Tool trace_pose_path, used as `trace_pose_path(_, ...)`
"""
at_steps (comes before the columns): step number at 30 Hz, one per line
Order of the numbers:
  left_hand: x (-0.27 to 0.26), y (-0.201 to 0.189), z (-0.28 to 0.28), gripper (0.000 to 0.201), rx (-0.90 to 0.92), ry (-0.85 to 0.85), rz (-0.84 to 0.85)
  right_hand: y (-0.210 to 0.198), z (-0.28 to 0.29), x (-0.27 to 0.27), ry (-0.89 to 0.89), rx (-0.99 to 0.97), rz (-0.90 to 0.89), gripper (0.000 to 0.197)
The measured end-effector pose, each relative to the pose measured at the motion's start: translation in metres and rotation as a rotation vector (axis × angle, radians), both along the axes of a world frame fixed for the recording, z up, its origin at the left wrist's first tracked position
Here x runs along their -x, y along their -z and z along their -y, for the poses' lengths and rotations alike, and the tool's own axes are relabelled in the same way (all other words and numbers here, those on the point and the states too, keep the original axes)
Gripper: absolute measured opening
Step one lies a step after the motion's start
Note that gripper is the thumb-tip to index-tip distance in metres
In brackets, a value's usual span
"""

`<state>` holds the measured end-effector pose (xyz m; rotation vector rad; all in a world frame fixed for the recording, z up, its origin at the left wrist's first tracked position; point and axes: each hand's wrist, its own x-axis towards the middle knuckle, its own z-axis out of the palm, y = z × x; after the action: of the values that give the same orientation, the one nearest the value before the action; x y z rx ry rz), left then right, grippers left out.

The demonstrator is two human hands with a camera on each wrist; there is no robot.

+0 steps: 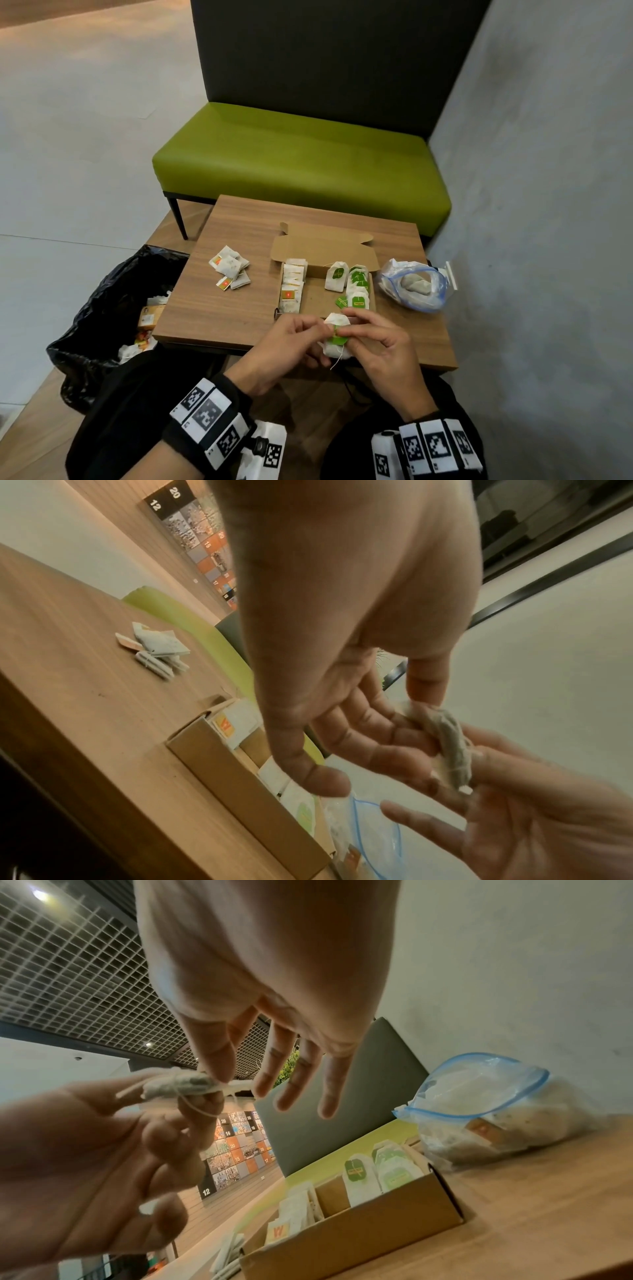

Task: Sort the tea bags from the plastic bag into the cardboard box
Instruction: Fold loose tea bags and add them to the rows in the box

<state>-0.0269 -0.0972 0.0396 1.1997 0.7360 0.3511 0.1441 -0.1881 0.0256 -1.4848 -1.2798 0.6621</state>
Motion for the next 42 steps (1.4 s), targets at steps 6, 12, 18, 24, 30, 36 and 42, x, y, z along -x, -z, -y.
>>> trace_pose_path(6, -0.006, 0.002, -0.012, 0.013, -0.307, 0.024, -0.028, -0.006, -0.006, -0.005, 0.113, 0.081, -0.267, 0.027)
trace_pose_path(12, -0.027, 0.007, -0.04, 0.012, -0.688, 0.03, -0.212, 0.004, -0.025, -0.01, 0.131, 0.128, -0.194, 0.014)
trace_pose_path(18, -0.059, 0.016, -0.087, 0.006, -0.782, -0.029, -0.399, 0.024, -0.044, -0.036, 0.333, 0.139, -0.168, 0.015)
trace_pose_path(24, -0.094, 0.044, -0.121, 0.003, -0.793, -0.059, -0.665, 0.035, -0.032, -0.047, 0.401, 0.143, -0.173, 0.017)
trace_pose_path(30, -0.111, 0.066, -0.123, 0.006, -0.767, 0.03, -0.807, 0.05, -0.023, -0.045, 0.407, 0.179, -0.22, 0.017)
trace_pose_path(36, -0.121, 0.075, -0.126, 0.02, -0.69, 0.113, -0.794, 0.051, -0.018, -0.046, 0.383, 0.183, -0.213, 0.017)
trace_pose_path(42, -0.127, 0.069, -0.126, 0.005, -0.779, 0.05, -0.927, 0.055, -0.019, -0.048, 0.398, 0.183, -0.217, 0.015)
